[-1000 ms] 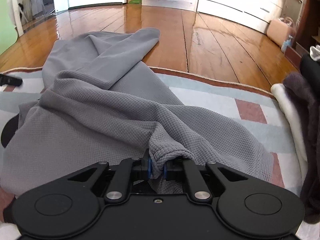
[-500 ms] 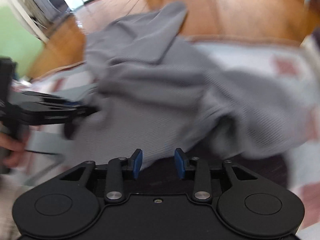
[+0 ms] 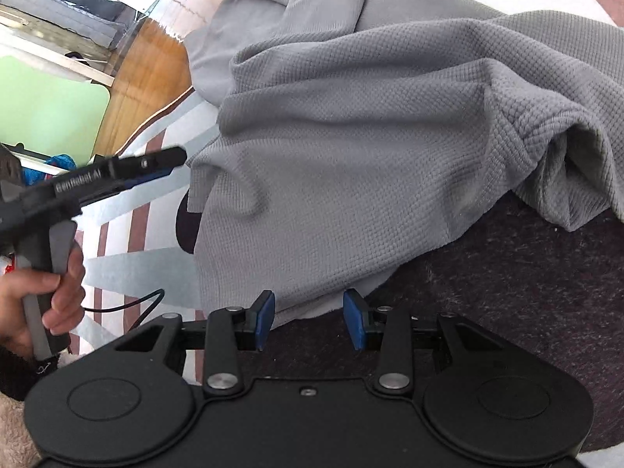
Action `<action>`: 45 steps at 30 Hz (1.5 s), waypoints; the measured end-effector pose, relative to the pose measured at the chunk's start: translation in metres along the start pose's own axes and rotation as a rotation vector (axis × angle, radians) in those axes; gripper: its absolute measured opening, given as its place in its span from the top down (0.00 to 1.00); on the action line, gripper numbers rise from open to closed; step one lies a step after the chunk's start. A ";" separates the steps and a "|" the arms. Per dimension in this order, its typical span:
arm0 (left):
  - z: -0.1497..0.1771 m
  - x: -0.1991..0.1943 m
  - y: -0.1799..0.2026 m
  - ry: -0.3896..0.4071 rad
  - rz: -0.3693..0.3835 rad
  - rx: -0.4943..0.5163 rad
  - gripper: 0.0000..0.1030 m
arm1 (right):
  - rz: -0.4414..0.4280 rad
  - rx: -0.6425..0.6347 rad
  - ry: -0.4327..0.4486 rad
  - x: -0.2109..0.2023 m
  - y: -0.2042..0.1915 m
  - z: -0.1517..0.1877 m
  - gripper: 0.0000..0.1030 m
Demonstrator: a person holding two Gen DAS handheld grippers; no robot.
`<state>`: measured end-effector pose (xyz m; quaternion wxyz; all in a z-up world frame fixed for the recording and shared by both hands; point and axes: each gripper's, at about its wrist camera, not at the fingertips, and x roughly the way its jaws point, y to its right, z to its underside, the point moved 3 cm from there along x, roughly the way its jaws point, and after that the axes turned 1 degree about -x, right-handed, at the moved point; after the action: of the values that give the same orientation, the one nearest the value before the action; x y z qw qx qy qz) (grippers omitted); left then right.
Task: Fold clothes
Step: 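Lift the grey shirt fabric with the right tool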
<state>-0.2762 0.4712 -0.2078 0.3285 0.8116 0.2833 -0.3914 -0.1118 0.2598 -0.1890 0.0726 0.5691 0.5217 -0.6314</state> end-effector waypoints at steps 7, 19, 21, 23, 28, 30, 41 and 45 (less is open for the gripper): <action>0.003 0.039 0.017 -0.042 0.041 0.062 0.35 | -0.061 0.061 -0.007 0.005 0.007 0.000 0.47; 0.023 0.037 0.032 -0.174 0.456 -0.176 0.86 | -0.091 -0.207 0.180 -0.037 -0.024 -0.001 0.41; 0.022 0.031 0.036 -0.156 0.481 -0.168 0.86 | -0.055 -0.379 0.227 -0.047 -0.048 0.006 0.40; 0.021 0.025 0.041 -0.142 0.506 -0.156 0.86 | -0.015 -0.476 0.238 -0.047 -0.062 0.011 0.35; 0.018 0.019 0.047 -0.115 0.568 -0.174 0.86 | 0.129 -0.616 0.258 -0.024 -0.082 0.008 0.31; 0.017 0.016 0.049 -0.104 0.593 -0.182 0.86 | 0.146 -0.650 0.253 -0.013 -0.086 0.006 0.31; 0.003 -0.017 0.052 0.059 0.592 -0.186 0.78 | 0.580 -0.716 0.502 -0.045 -0.065 0.003 0.88; 0.001 -0.038 0.032 0.110 0.525 -0.290 0.67 | 0.749 -0.669 0.601 -0.116 -0.046 0.012 0.89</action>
<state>-0.2737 0.4425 -0.1673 0.5151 0.8216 0.1341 -0.2040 -0.1117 0.2134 -0.0724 0.3154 0.8151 0.4537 -0.1743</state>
